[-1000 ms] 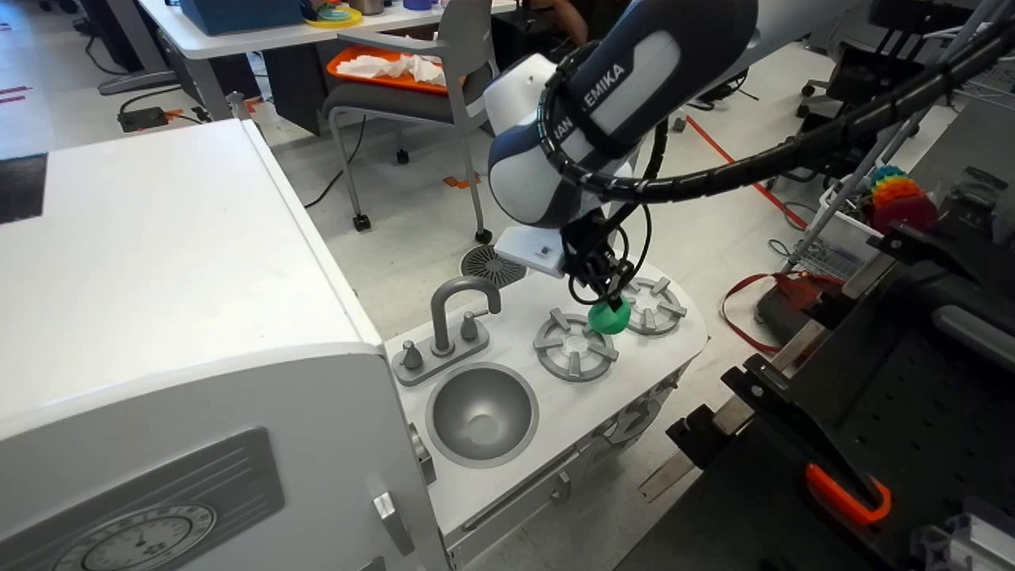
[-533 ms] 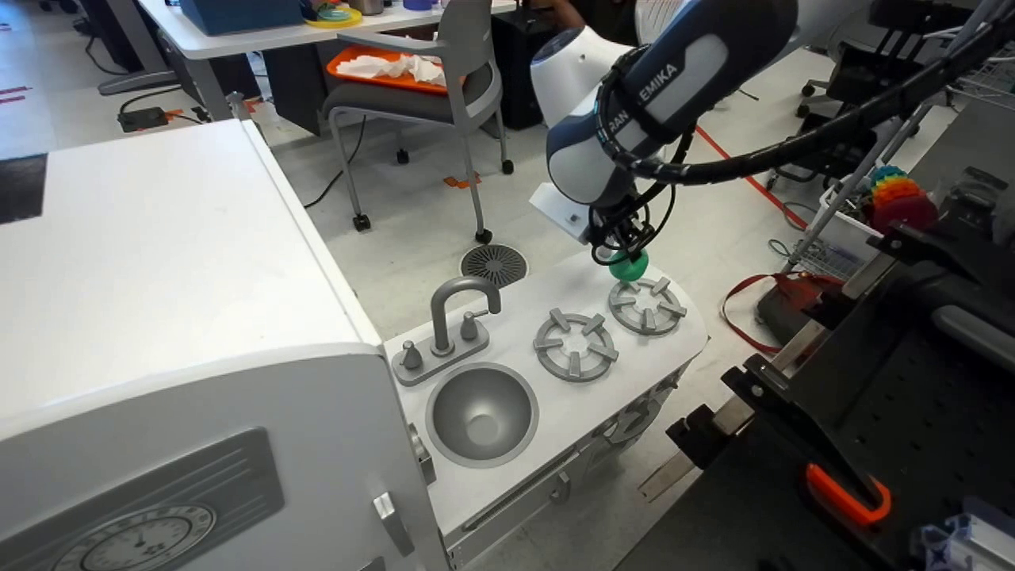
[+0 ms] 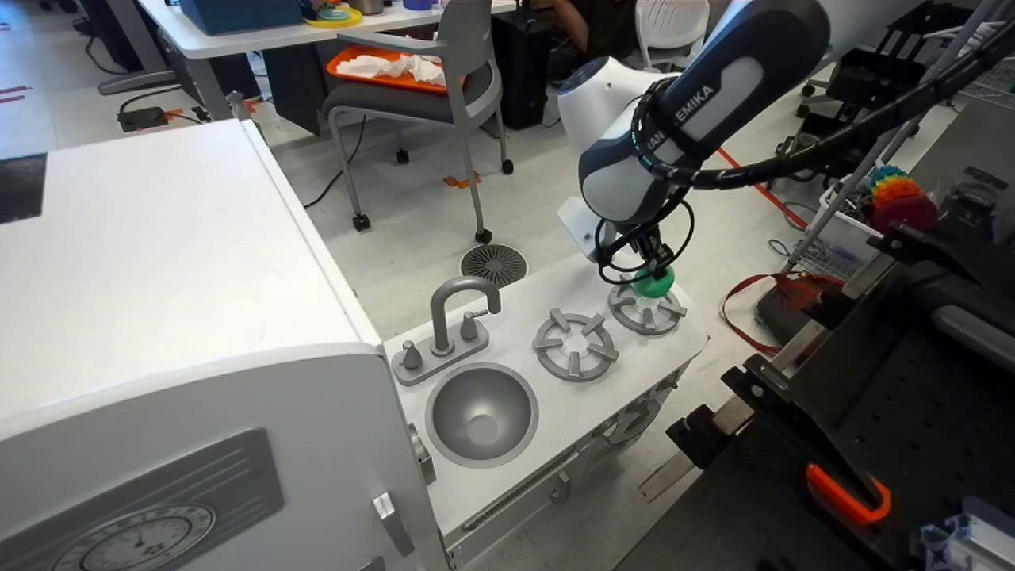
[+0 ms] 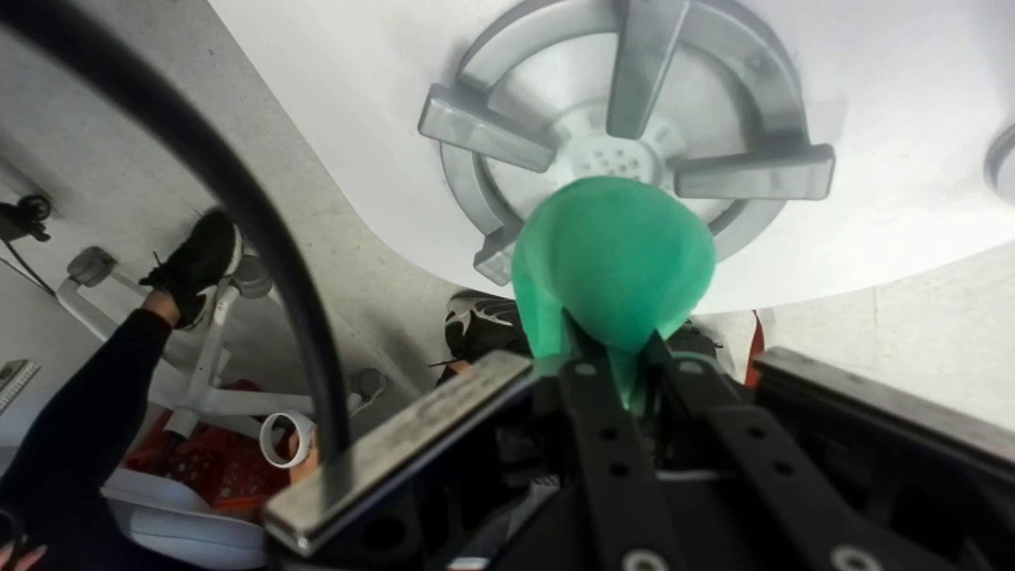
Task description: Move the green object from one stove plate to the other
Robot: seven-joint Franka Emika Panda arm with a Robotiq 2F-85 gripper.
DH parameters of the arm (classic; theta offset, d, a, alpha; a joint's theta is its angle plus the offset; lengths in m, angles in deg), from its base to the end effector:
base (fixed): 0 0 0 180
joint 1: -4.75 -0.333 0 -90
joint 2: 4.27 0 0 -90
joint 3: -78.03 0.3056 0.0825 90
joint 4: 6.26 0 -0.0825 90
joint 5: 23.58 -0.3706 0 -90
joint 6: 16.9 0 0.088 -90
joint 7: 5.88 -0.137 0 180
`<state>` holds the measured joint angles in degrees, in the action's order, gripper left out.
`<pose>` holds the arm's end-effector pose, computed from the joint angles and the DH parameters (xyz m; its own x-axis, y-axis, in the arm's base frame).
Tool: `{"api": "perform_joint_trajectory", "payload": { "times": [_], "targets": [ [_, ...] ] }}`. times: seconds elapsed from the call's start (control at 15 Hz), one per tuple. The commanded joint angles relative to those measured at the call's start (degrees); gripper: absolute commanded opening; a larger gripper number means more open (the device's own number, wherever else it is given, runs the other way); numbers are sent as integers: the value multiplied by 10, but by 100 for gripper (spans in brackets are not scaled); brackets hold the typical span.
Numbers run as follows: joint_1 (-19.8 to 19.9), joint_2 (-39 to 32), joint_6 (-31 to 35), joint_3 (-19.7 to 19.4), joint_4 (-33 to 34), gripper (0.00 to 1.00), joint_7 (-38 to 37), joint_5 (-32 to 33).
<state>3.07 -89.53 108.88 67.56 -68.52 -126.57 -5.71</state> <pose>0.6155 -0.0968 -0.1384 -0.2281 -0.8370 0.4974 -0.9159 0.3578 0.1821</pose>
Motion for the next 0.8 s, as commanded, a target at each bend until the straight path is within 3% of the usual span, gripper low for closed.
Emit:
{"api": "perform_joint_trajectory", "payload": {
  "times": [0.0, 0.4, 0.47, 0.53, 0.73],
  "targets": [
    [23, 0, 3, 29, -1, 3, -43, 23],
    [26, 0, -4, 27, -16, 3, -100, 49],
    [26, 0, -3, 28, -17, 35, -106, 56],
    [27, 0, -2, 31, -18, 37, -109, 63],
    [24, 0, 1, 40, -17, 57, -103, 79]
  ]
}}
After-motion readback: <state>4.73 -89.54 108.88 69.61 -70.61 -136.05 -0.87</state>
